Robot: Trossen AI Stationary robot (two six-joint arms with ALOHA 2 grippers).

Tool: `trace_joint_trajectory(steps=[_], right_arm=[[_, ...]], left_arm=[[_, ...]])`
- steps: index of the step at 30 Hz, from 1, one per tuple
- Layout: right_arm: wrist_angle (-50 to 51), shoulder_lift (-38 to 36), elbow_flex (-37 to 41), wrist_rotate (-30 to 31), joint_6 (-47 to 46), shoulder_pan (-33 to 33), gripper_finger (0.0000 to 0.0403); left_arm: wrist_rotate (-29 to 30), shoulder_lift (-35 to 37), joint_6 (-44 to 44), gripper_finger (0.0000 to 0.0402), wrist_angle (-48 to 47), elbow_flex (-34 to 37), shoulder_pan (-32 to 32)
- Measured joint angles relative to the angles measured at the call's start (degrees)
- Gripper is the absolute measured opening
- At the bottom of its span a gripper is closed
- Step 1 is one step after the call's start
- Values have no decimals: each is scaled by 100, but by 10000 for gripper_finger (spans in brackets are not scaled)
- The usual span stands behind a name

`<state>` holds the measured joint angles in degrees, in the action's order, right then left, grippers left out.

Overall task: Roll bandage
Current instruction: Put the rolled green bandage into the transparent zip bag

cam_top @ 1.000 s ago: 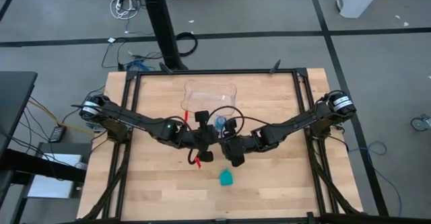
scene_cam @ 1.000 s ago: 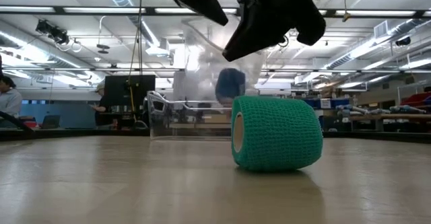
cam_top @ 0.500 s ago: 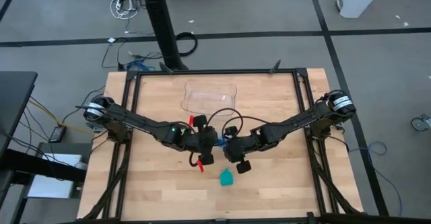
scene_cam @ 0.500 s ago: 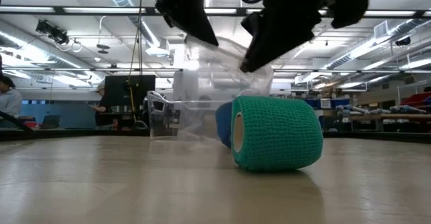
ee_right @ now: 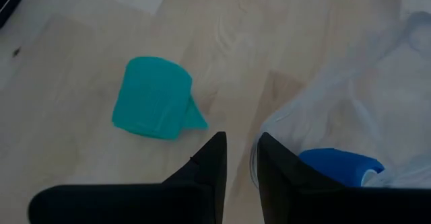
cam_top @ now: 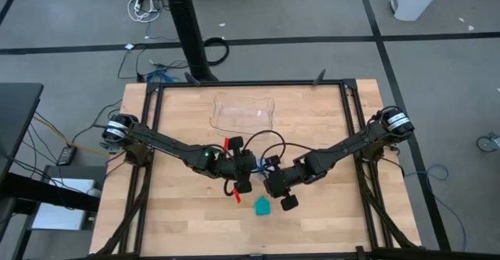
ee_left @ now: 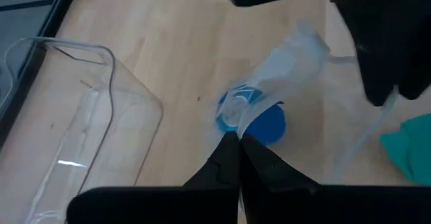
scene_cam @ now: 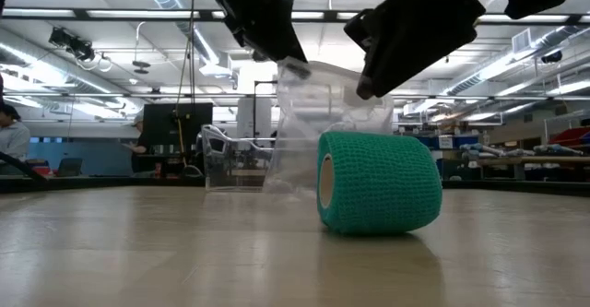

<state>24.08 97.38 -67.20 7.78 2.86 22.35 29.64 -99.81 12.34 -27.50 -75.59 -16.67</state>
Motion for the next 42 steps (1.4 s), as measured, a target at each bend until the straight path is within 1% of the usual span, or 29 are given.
trace_joint_trajectory(steps=[6, 11, 14, 17, 20, 22, 26, 31, 34, 36, 38, 41, 42], right_arm=[[38, -4, 2, 53, -392, 11, 70], [90, -11, 2, 248, -686, 53, 70], [97, -35, 2, 497, -718, 106, 70], [89, -39, 2, 880, -711, 180, 72], [55, -39, 2, 1178, -656, 232, 80], [-8, -39, 2, 1272, -623, 247, 90], [-131, -39, 2, 1230, -582, 245, 122], [-241, -39, 2, 1223, -657, 259, 174], [-242, -39, 2, 1326, -676, 324, 195], [-279, -64, 2, 1439, -676, 428, 201], [-335, -84, 2, 1412, -680, 527, 201], [-368, -40, 2, 997, -819, 636, 196], [-376, -22, 2, 953, -892, 690, 194]], left_arm=[[-126, -133, -2, 2, 156, 8, -30], [-294, -270, -5, 3, 347, 7, -50], [-334, -291, -34, 3, 374, 7, -50], [-331, -275, -40, 3, 398, 7, -50], [-332, -282, -148, 3, 426, 7, -50], [-333, -280, -159, 3, 461, 4, -49], [-333, -280, -159, 3, 450, 4, -49], [-332, -280, -159, 3, 450, 4, -48], [-334, -278, -159, 3, 451, 4, -48], [-334, -278, -159, 3, 450, 4, -48], [-331, -278, -163, 3, 464, 4, -48], [-328, -278, -178, 3, 508, 4, -48], [-324, -279, -179, 3, 540, 4, -48]])
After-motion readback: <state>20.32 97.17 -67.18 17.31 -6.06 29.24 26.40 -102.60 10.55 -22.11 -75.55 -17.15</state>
